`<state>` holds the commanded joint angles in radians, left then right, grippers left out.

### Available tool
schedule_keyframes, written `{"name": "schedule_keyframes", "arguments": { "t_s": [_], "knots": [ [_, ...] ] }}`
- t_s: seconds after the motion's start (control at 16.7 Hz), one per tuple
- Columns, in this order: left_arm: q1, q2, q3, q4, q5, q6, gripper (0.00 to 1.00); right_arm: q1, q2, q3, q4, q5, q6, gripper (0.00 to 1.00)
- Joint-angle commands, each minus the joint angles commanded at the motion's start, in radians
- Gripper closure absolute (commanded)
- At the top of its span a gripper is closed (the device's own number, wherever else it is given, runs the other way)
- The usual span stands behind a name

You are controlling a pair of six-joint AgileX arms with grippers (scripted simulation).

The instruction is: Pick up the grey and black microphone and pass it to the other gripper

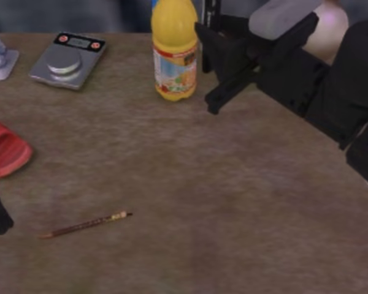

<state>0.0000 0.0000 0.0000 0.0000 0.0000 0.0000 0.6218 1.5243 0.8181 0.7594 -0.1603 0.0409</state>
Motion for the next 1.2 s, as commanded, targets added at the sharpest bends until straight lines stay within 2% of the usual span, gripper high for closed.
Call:
{"name": "schedule_keyframes", "arguments": {
  "t_s": [0.54, 0.78, 1.2],
  "knots": [
    [-0.021, 0.035, 0.028, 0.014, 0.013, 0.002, 0.00, 0.004, -0.003, 0.003, -0.003, 0.004, -0.002, 1.00],
    [-0.114, 0.228, 0.163, 0.081, 0.072, 0.012, 0.00, 0.004, -0.003, 0.003, -0.003, 0.004, -0.002, 1.00],
    [-0.341, 0.745, 0.483, 0.233, 0.215, 0.036, 0.00, 0.004, -0.003, 0.003, -0.003, 0.004, -0.002, 1.00]
  ]
}}
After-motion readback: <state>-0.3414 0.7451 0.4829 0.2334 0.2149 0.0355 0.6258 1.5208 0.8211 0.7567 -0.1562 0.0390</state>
